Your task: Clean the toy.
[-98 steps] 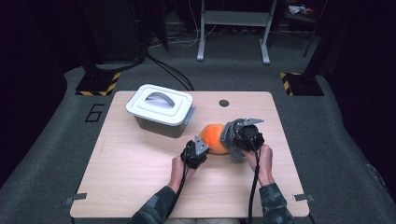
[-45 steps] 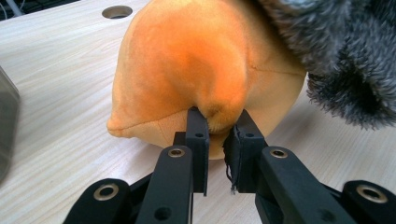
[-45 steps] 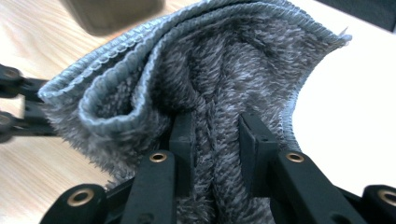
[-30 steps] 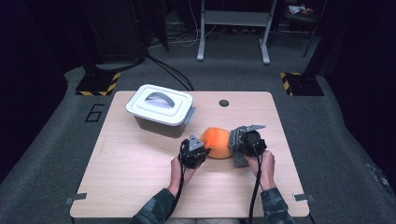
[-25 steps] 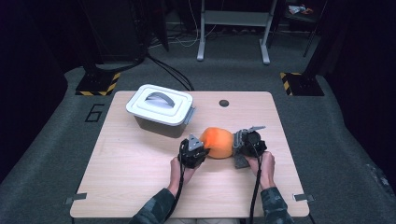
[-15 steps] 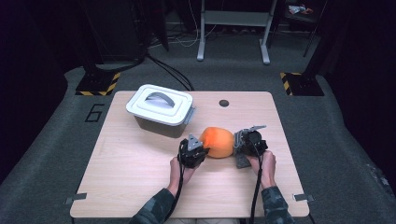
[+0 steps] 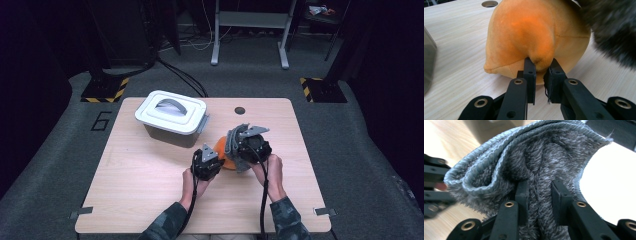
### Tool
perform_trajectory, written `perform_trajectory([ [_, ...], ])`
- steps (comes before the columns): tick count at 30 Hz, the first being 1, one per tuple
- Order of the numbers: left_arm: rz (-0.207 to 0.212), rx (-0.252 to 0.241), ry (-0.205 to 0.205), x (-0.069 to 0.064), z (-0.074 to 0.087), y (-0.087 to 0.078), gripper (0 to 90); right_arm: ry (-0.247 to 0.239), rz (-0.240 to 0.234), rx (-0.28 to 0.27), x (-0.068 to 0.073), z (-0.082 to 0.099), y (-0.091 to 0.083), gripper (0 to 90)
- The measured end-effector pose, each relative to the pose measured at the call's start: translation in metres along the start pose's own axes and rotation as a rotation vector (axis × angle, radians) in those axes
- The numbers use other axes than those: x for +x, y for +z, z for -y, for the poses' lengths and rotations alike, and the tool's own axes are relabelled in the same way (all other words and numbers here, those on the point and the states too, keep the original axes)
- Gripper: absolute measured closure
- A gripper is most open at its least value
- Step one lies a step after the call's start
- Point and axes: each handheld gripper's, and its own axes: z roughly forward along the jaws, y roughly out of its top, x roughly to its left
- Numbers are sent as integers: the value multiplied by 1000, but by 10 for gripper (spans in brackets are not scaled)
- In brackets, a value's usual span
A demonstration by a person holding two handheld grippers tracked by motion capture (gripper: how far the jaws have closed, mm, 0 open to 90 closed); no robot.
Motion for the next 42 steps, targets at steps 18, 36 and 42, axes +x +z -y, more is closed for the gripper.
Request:
perform_trajectory([
  [18, 4, 4, -12, 3, 2, 2, 800, 96, 37, 83, -29, 33, 13, 701],
  [36, 3, 7, -10, 4, 3, 2, 800, 193, 45, 244, -56, 70, 60, 702],
  [42, 5, 3, -16, 4, 3, 2, 799, 202, 36, 251, -58, 73, 69, 705],
])
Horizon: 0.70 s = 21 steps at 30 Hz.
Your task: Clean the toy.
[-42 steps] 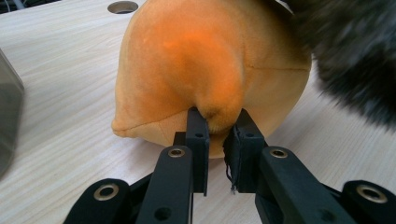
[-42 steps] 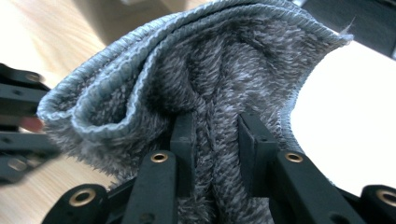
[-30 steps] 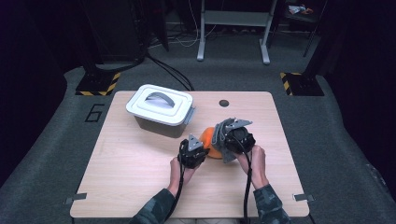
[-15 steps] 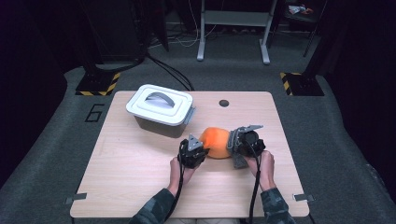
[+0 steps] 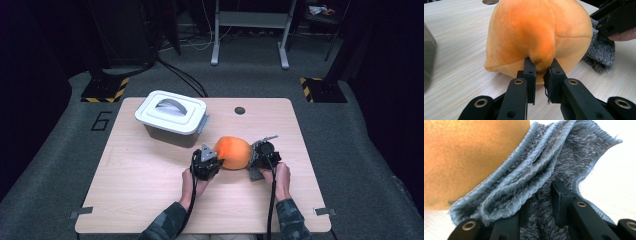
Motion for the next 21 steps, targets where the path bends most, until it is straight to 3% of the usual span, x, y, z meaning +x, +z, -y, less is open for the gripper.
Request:
perform_trajectory([
  [6, -3, -2, -8, 1, 0, -1, 798, 16, 14, -39, -6, 1, -22, 710],
  [11, -5, -3, -5, 0, 0, -1, 796, 0, 24, -143, -1, -3, -56, 710],
  [15, -7, -6, -7, 1, 0, -1, 794, -24, -8, -218, 12, -9, -75, 709],
  [17, -5, -3, -9, 1, 0, -1, 791, -49, -25, -219, 20, -12, -77, 709],
  [20, -10, -2, -4, 2, 1, -1, 781, -62, -15, -187, 29, -14, -63, 710],
  [21, -11, -2, -5, 3, 1, -1, 774, -61, -12, -199, 29, -14, -60, 710],
])
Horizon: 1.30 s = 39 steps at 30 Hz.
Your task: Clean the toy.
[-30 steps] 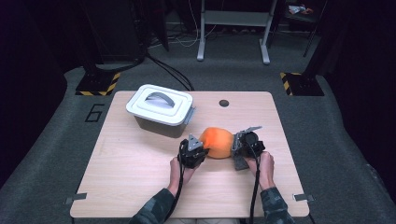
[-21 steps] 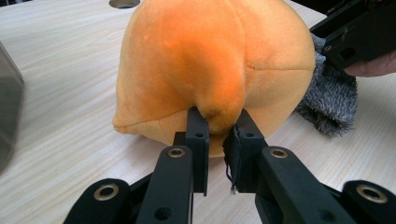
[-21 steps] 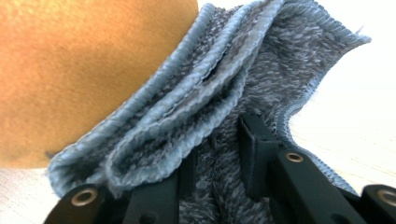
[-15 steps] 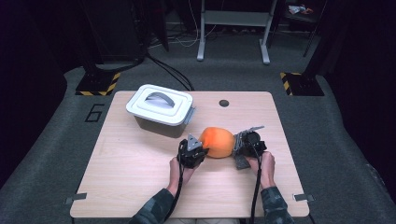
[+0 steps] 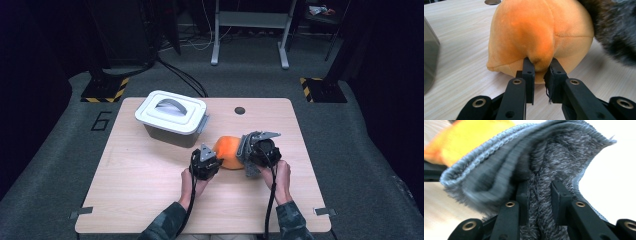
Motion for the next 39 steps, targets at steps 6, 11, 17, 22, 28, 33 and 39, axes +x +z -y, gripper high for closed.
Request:
perform_trajectory([
  [6, -38, 6, 21, 5, -1, -1, 601, -2, -2, -5, -3, -6, 3, 710],
  [11, -70, 33, 36, 9, 1, 3, 462, -18, 20, 1, -1, -13, 6, 711],
  [17, -78, 28, 96, 7, 0, 11, 466, -21, 20, -2, -2, -15, 8, 711],
  [22, -78, 26, 121, 5, 1, 17, 629, -19, 23, -6, -3, -15, 9, 710],
  [28, -78, 15, 91, 6, 2, 13, 816, -5, 18, -27, -5, -14, 6, 709],
  [33, -41, -1, 28, 6, 0, 4, 837, -10, 21, -46, -4, -16, 1, 709],
  [39, -18, -15, -2, 3, -4, -6, 840, -4, 18, -48, -6, -21, 1, 708],
])
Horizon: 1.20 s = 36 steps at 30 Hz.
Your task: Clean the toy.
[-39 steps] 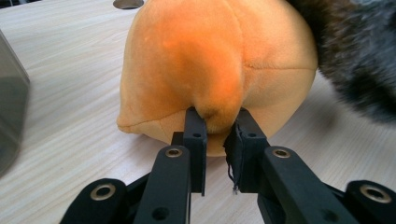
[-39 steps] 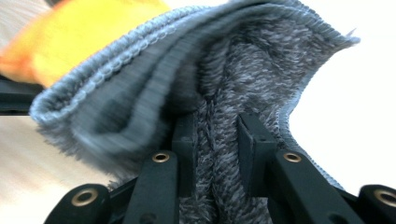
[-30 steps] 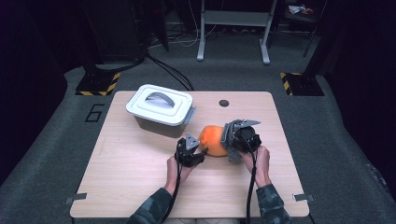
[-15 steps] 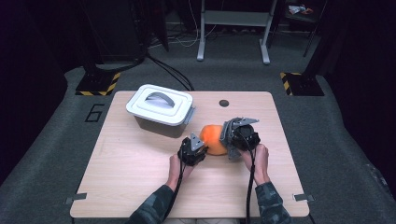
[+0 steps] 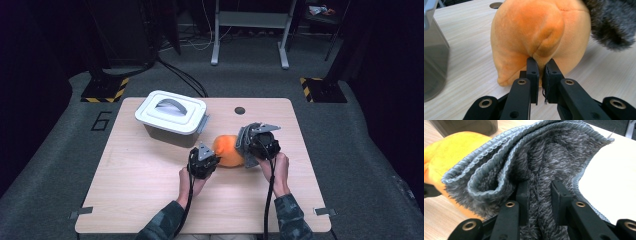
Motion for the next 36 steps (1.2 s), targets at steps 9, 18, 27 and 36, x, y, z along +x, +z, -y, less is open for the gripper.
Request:
perform_trajectory([
  [9, -5, -6, -30, 2, 1, 3, 836, -28, 2, -53, 9, -9, -17, 708],
  [18, -9, -1, -19, 1, 0, 4, 835, -160, -47, -65, 55, -23, -17, 708],
  [27, -4, -1, -39, 5, 3, 5, 834, -145, -30, -45, 49, -17, -9, 708],
  [36, -4, -2, -51, 6, 5, 7, 833, -68, -1, 9, 24, 1, -4, 709],
])
